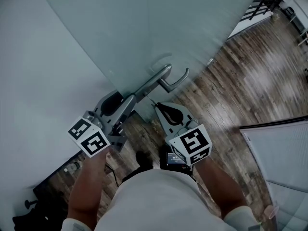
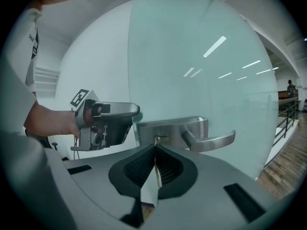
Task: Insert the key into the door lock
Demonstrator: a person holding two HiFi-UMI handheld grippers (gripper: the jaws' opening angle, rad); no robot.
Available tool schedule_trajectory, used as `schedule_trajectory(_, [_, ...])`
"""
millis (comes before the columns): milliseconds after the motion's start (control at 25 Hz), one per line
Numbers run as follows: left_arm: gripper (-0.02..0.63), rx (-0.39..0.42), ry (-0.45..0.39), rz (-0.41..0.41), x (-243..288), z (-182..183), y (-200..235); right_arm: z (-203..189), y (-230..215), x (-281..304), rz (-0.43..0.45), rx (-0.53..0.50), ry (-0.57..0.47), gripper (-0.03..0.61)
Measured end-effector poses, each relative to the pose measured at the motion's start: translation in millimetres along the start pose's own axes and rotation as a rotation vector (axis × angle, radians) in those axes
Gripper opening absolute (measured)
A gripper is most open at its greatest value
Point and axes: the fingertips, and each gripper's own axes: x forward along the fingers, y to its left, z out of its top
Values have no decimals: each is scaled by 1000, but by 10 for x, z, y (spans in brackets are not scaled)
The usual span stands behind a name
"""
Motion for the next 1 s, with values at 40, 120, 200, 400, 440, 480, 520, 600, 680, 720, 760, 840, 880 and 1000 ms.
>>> schedule_trajectory(40, [156, 0, -1, 0, -2, 2, 0, 1, 4, 10, 1, -2, 0, 15])
schedule_trajectory(120, [156, -1, -1, -1, -5, 9, -5, 8, 12, 30, 3, -4, 4, 15])
schedule_trajectory(200, [156, 0, 1, -4, -4, 13, -13, 12, 11, 45, 5, -4, 8, 15])
schedule_trajectory(400, [155, -5, 3, -14, 3, 1, -14, -1, -2, 76, 5, -7, 18, 15])
schedule_trajectory(440, [155, -6, 3, -15, 2, 0, -11, -1, -3, 84, 6, -8, 18, 15])
schedule_trajectory(480, [155, -7, 2, -15, 0, 1, -10, 1, -4, 92, 6, -8, 18, 15])
schedule_trajectory(520, [155, -8, 1, -16, -1, 5, -11, 6, -6, 98, 6, -7, 18, 15])
schedule_trajectory(600, [155, -8, -2, -17, 2, 17, -17, 16, -10, 100, 8, -11, 18, 15])
schedule_trajectory(680, [155, -9, -4, -18, 3, 22, -21, 19, -10, 105, 10, -16, 20, 15])
schedule_trajectory(720, [155, -9, -5, -18, 1, 21, -21, 20, -8, 114, 11, -17, 21, 15])
schedule_trajectory(760, [155, -9, -6, -19, -2, 20, -21, 23, -5, 126, 12, -18, 22, 15])
schedule_trajectory(840, [155, -7, -6, -19, -3, 24, -20, 36, -3, 149, 13, -23, 22, 15])
schedule_trajectory(880, [155, -6, -5, -20, -1, 27, -20, 42, -4, 155, 14, -23, 22, 15])
schedule_trajectory(1000, [155, -6, -7, -22, 2, 33, -21, 49, -7, 161, 14, -24, 19, 15])
